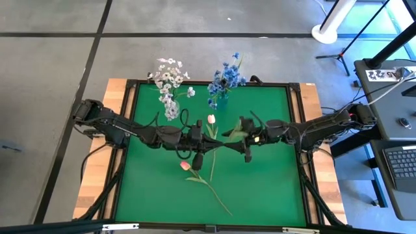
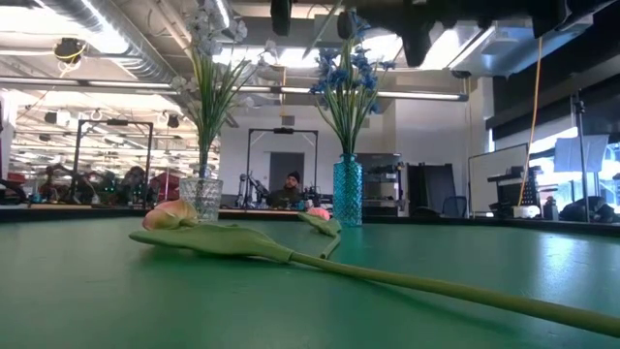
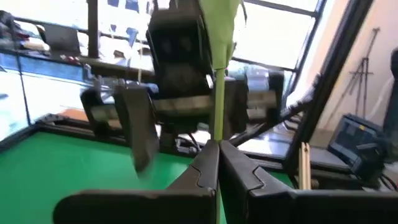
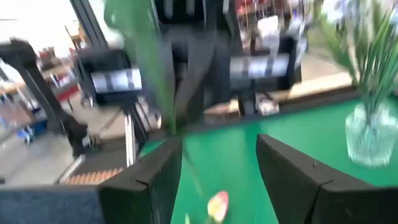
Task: Sort flowers into vase by color
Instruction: Put the black flower into the blue vase
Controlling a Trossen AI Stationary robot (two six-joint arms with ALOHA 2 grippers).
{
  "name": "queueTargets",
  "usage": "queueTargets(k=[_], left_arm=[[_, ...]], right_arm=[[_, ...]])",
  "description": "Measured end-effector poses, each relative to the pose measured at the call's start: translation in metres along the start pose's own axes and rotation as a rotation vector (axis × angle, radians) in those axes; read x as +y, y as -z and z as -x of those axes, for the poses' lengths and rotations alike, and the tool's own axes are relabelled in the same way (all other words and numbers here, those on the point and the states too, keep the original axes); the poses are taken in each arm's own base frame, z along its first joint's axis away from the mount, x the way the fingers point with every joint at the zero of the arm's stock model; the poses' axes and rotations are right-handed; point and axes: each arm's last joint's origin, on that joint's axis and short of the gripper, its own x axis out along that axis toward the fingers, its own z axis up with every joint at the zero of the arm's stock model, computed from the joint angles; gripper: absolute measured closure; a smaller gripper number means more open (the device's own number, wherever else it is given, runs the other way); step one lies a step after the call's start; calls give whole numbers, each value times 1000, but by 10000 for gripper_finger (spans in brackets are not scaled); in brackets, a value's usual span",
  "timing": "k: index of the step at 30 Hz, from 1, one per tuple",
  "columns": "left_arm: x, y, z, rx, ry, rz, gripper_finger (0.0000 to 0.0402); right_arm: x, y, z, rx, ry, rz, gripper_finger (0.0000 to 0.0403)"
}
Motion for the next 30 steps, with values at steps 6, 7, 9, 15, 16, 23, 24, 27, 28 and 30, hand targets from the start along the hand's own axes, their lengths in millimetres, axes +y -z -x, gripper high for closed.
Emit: queueTargets(k=[6, 7, 9, 15, 16, 23, 24, 27, 28, 30], left_arm=[[5, -1, -1, -6, -54, -13, 401], [7, -2, -1, -7, -63, -12, 401], [11, -2, -2, -10, -74, -12, 401], [16, 1, -3, 33, -80, -1, 401], [15, 3, -3, 50, -81, -3, 401], [7, 8, 0, 81, -83, -8, 401], [6, 8, 0, 82, -84, -6, 401], [6, 8, 0, 80, -84, 9, 401], [6, 8, 0, 81, -84, 9, 401], [6, 8, 0, 81, -85, 10, 401]], right_arm=[[1, -1, 0, -8, -34, 29, 196], [2, -1, 0, -9, -42, 34, 196], [2, -2, 0, -19, -48, 53, 196], [2, -7, 4, -37, -16, 104, 196], [2, -9, 6, -48, -10, 110, 196], [2, -15, 12, -68, 46, 131, 196], [2, -16, 13, -76, 51, 131, 196], [2, -17, 13, -78, 62, 133, 197], [2, -17, 13, -79, 64, 132, 199], [2, -17, 13, -86, 63, 131, 211]])
